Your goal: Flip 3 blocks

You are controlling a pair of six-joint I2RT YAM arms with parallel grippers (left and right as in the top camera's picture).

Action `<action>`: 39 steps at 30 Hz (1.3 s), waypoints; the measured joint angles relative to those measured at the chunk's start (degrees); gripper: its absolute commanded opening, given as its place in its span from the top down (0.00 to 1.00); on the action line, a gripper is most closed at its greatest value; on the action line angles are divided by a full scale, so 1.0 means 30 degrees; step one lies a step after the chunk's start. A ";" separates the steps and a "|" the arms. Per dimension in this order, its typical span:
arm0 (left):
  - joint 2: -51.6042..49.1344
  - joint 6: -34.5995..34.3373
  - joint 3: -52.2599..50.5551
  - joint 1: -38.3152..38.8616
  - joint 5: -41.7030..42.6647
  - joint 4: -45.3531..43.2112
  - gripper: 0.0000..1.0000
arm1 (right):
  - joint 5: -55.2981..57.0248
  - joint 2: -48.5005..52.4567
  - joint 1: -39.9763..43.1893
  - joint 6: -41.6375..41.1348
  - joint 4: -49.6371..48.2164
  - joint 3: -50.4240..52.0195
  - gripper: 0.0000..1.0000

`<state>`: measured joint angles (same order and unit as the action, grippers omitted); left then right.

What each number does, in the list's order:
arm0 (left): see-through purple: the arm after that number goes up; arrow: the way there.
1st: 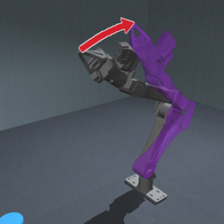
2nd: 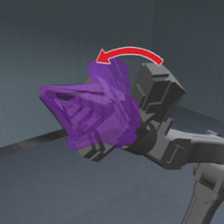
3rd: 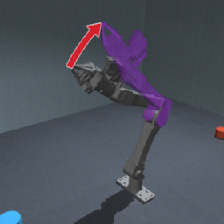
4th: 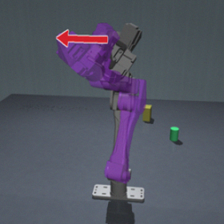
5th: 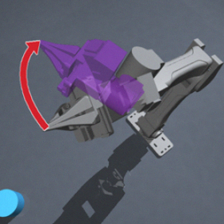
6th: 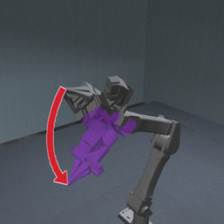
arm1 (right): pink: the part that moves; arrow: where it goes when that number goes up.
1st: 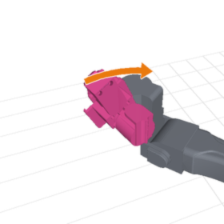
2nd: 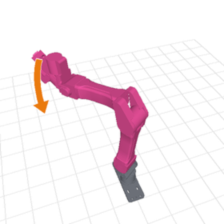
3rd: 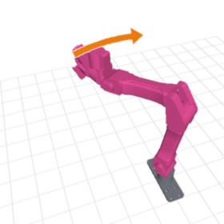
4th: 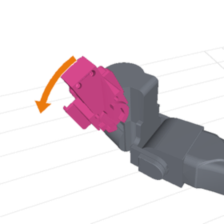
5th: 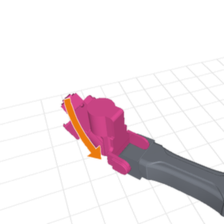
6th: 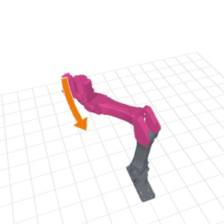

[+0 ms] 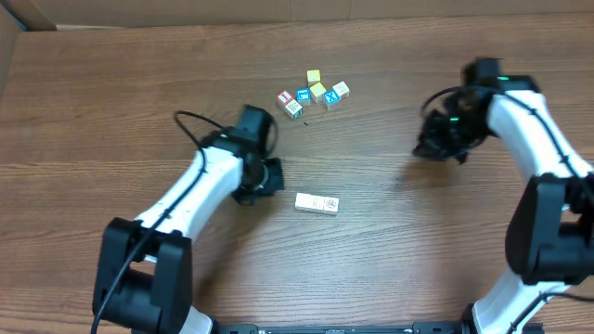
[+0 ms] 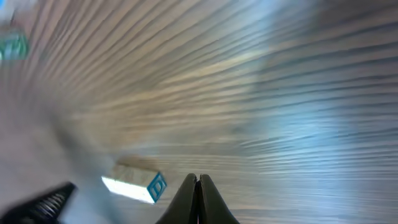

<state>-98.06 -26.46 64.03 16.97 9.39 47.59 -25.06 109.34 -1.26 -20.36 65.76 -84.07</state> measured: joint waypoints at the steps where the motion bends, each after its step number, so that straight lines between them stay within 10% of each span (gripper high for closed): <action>1: 0.0000 0.0248 0.0262 -0.0583 0.0554 0.0299 0.96 | 0.0386 -0.0459 -0.0772 -0.0066 -0.0058 0.0000 0.96; 20: -0.0124 0.1836 0.0488 -0.0663 0.1792 0.0517 0.96 | 0.6062 -0.2171 -1.0120 -0.8211 -0.3446 0.4160 0.96; 39: -0.2251 0.1814 0.0423 -0.0022 0.1800 -0.0736 0.96 | 0.7271 -0.2178 -1.0914 -1.1125 -0.7752 0.7847 0.96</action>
<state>-104.81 -21.02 65.30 16.91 14.79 45.39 -3.25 102.80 -34.00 -53.74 42.50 -60.53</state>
